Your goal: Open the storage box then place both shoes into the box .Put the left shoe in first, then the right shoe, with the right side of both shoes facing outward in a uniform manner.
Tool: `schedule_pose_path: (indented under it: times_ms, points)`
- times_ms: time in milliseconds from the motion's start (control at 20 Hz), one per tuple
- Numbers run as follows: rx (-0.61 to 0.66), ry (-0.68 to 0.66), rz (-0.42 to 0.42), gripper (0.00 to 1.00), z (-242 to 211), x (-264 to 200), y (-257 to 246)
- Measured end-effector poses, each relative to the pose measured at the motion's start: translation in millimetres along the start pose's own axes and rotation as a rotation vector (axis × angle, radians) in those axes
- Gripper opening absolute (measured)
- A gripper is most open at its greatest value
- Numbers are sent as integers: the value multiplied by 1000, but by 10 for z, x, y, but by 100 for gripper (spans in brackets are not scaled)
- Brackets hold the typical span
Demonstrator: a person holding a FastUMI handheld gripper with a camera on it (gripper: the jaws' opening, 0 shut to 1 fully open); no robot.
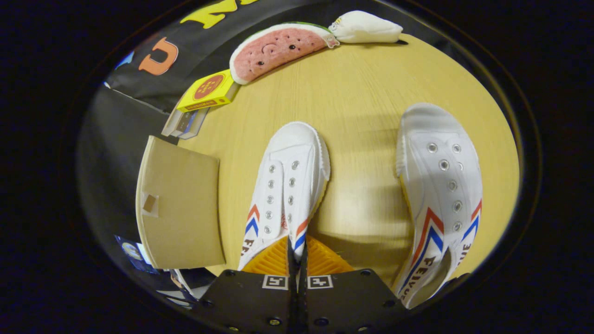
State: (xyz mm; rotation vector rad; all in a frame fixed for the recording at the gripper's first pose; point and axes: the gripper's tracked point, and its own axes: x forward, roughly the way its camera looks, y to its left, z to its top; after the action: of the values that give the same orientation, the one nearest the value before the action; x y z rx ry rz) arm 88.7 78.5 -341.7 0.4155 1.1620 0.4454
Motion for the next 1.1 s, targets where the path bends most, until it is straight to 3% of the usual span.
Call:
schedule_pose_path:
  times_ms: [400, 800, 1100]
  points:
    - [-13, -92, 47, 0, -55, -641, 494]
    - [-115, -194, 117, 0, -27, -1272, 1758]
    - [-182, -230, 153, 0, -72, -1202, 2796]
